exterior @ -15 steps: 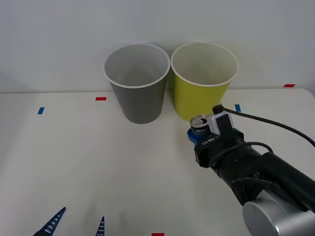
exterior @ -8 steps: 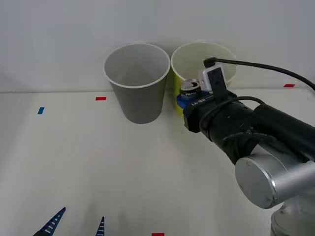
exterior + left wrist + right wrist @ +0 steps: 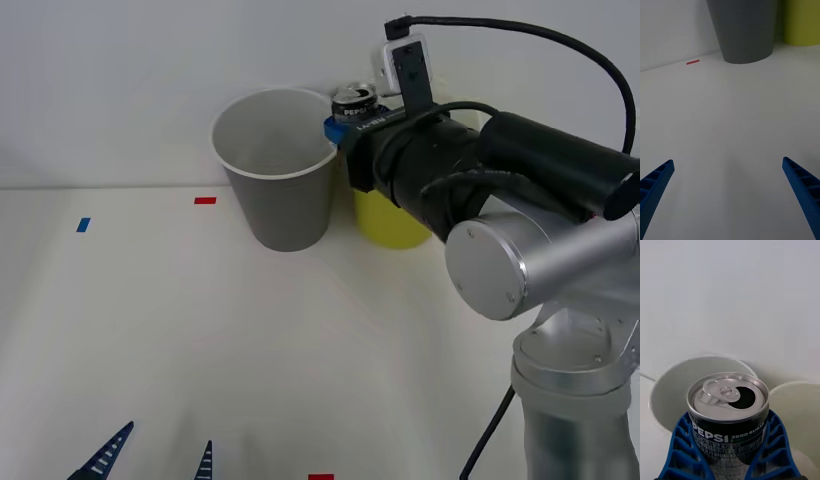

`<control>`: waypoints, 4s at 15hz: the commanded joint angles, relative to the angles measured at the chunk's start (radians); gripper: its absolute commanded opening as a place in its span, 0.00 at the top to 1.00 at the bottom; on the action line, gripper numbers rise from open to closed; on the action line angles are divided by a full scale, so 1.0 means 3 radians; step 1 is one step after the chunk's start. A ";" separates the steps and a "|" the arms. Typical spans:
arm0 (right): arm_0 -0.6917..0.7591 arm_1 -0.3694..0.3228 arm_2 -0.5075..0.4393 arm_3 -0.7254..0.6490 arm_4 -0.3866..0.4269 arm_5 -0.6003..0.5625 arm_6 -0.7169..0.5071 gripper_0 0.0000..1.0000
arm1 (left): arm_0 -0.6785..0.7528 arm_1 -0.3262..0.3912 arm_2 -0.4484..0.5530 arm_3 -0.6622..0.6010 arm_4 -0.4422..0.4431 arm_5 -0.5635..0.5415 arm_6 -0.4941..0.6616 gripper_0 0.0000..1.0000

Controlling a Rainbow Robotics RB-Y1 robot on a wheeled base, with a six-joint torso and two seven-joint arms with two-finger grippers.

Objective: Put cans in the gray bin and PET bottles in the light green bin.

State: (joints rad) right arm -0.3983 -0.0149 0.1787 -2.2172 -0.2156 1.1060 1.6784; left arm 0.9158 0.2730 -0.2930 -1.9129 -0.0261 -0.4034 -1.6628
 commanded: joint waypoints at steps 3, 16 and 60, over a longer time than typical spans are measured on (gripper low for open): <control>-0.0467 0.0096 -0.0202 0.0569 -0.0611 -0.0148 0.0014 0.92 | 0.0000 0.0000 0.0000 0.0000 0.0000 0.0000 0.0000 0.00; -0.1183 -0.0180 -0.0018 0.2052 -0.0928 -0.1386 0.0265 0.93 | 0.0000 0.0000 0.0000 0.0000 0.0000 0.0000 0.0000 0.00; -0.0191 -0.1254 -0.0217 0.0273 -0.1618 -0.1283 0.0301 0.00 | 0.0000 0.0000 0.0000 0.0000 0.0000 0.0000 0.0000 0.00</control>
State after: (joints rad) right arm -0.5140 -0.3583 0.1318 -2.0846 -0.7014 0.7631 1.7798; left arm 0.9158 0.2730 -0.2930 -1.9128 -0.0261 -0.4034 -1.6628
